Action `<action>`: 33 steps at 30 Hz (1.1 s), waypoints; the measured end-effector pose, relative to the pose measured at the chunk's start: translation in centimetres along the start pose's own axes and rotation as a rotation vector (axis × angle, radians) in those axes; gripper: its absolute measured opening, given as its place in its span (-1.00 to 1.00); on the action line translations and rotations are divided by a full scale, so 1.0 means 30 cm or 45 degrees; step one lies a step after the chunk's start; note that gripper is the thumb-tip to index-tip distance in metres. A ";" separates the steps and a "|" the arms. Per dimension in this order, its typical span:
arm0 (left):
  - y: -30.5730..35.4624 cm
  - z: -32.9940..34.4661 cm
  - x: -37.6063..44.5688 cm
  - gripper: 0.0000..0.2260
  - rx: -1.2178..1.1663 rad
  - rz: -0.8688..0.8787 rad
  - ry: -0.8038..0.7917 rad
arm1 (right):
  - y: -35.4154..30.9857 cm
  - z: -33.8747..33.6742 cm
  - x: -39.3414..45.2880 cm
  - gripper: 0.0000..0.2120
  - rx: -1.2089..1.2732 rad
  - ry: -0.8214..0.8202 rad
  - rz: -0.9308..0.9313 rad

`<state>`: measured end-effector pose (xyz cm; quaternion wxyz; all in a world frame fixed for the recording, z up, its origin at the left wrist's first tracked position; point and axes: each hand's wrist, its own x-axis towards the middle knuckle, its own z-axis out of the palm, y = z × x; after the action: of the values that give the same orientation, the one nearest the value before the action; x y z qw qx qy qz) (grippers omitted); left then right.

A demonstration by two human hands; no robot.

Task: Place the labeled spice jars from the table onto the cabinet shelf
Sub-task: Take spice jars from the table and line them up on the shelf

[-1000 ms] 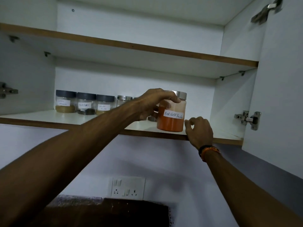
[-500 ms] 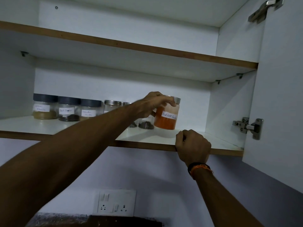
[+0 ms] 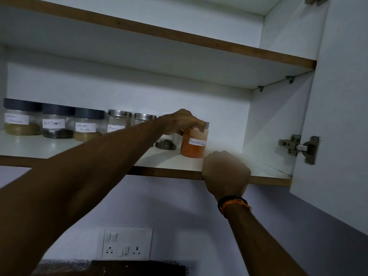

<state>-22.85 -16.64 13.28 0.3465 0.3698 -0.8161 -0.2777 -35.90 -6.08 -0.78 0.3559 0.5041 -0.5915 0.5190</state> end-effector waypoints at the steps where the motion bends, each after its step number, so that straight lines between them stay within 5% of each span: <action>1: 0.003 -0.008 0.005 -0.67 0.032 0.002 -0.020 | 0.000 0.001 -0.001 -0.61 0.010 0.008 -0.005; 5: 0.034 -0.042 0.022 -0.91 0.272 0.085 -0.136 | 0.000 -0.002 -0.006 -0.64 0.031 0.015 -0.004; 15: 0.092 -0.079 0.076 -0.53 0.845 0.225 -0.236 | 0.004 -0.001 -0.007 -0.61 0.051 0.087 -0.087; 33: -0.004 -0.065 0.161 -0.56 1.110 0.355 -0.094 | 0.009 0.006 -0.007 -0.68 0.053 0.069 -0.076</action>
<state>-23.66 -20.93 16.11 0.1634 0.3575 -0.9106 0.1279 -36.10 -6.23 -1.08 0.3765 0.5145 -0.5555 0.5338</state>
